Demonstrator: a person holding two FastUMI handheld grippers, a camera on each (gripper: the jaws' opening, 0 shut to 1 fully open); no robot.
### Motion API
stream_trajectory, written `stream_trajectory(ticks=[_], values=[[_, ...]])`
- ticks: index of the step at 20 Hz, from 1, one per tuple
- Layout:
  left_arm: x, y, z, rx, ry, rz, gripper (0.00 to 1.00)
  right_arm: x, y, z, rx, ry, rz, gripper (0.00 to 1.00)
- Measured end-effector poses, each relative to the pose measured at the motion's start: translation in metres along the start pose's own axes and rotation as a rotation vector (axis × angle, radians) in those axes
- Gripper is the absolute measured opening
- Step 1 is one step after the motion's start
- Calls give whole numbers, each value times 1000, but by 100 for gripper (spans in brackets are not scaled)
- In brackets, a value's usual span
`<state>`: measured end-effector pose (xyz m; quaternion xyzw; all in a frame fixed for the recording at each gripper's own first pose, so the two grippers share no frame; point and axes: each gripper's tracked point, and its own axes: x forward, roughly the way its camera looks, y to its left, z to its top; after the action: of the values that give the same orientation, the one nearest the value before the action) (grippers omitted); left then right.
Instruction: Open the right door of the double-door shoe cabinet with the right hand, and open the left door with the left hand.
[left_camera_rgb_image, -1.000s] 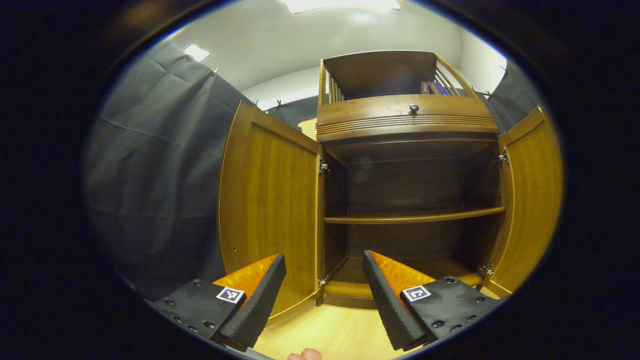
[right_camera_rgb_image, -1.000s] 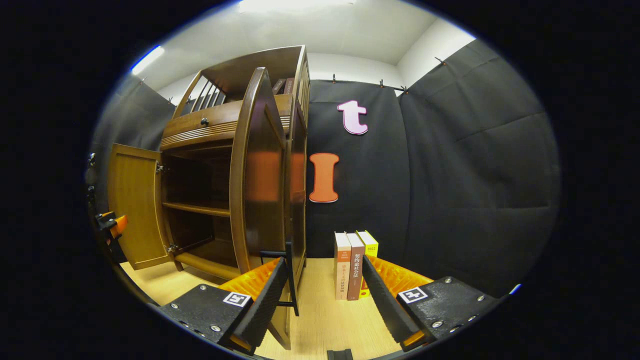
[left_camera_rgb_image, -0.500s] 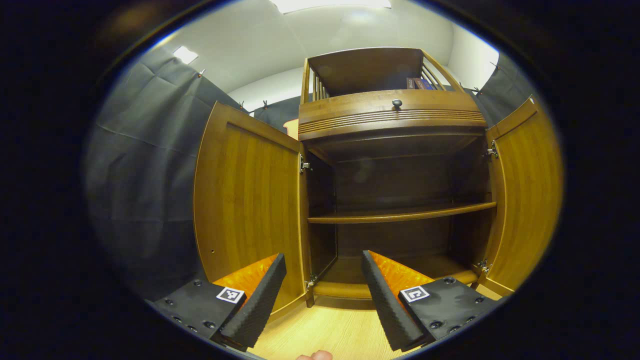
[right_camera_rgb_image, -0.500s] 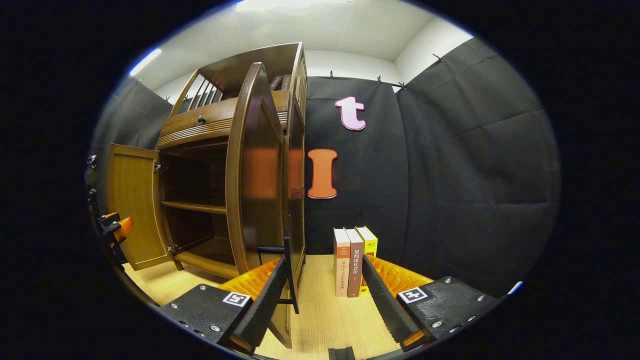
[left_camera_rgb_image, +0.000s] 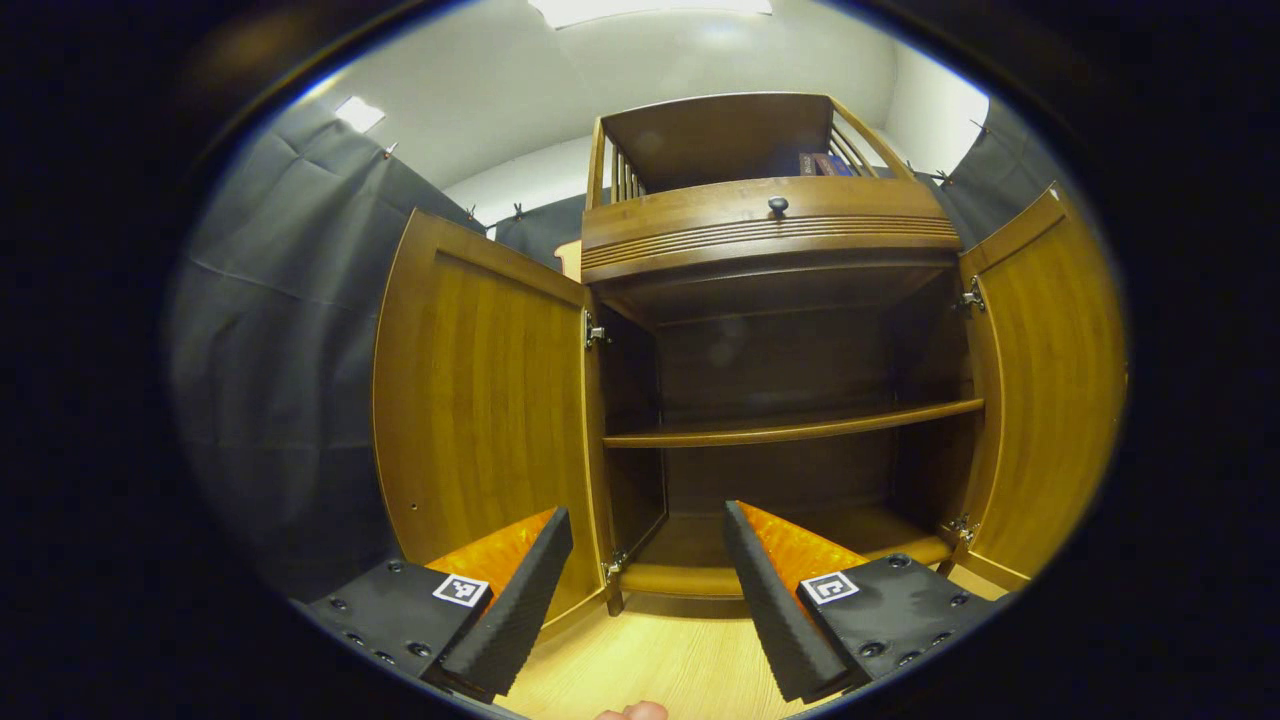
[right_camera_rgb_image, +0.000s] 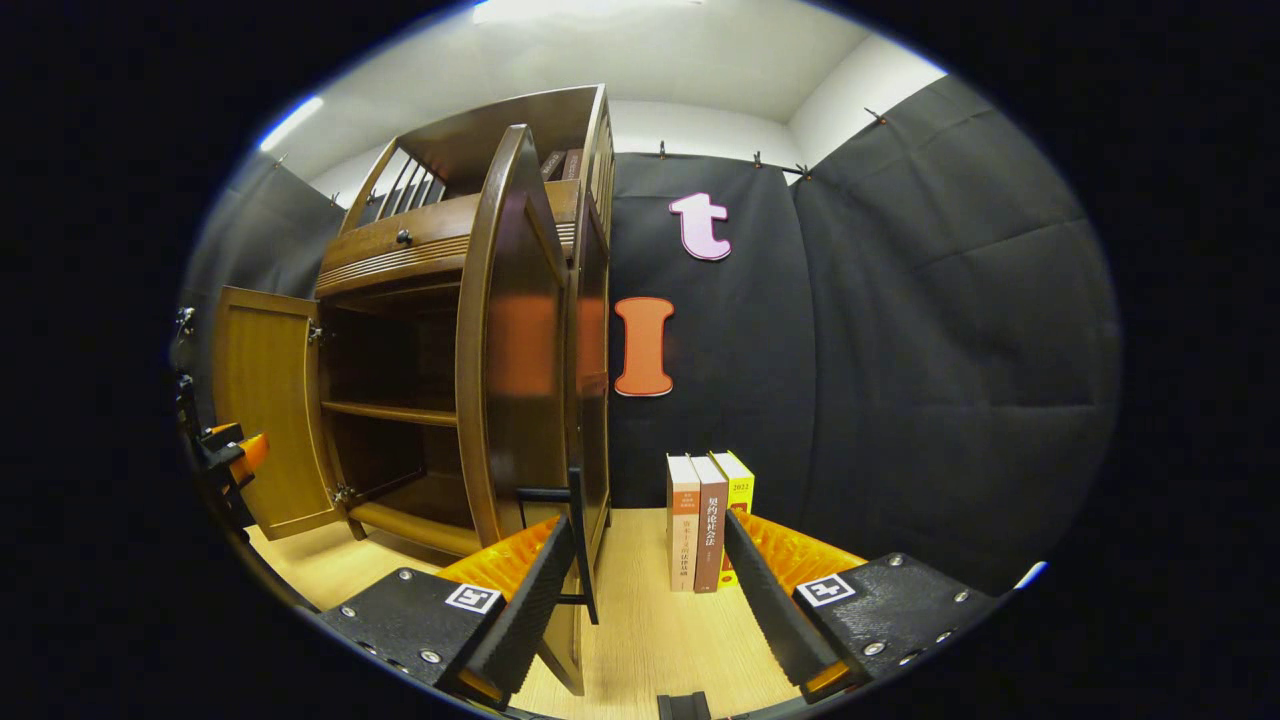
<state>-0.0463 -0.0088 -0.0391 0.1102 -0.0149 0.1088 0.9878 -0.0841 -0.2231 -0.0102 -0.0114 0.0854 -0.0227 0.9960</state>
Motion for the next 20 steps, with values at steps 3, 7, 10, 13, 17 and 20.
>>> stream_trajectory(ticks=[3, 7, 10, 13, 17, 20], values=[[-3, -2, 2, 2, -1, -7, 100, -3, -1, 1, 5, -4, -4, 98], [-6, -2, 1, 0, 1, -12, 100, -6, -3, 2, 13, -7, -9, 99], [-7, -2, 3, 4, -4, -13, 100, -8, -3, 3, 15, -10, -12, 99], [-9, -1, 5, 5, -10, -11, 100, -9, -3, 3, 10, -12, -13, 99], [-11, 0, 5, 6, -12, -10, 100, -9, -1, 6, 14, -18, -10, 98], [-10, 1, 6, 7, -13, -7, 100, -8, 1, 7, 10, -21, -8, 99]])
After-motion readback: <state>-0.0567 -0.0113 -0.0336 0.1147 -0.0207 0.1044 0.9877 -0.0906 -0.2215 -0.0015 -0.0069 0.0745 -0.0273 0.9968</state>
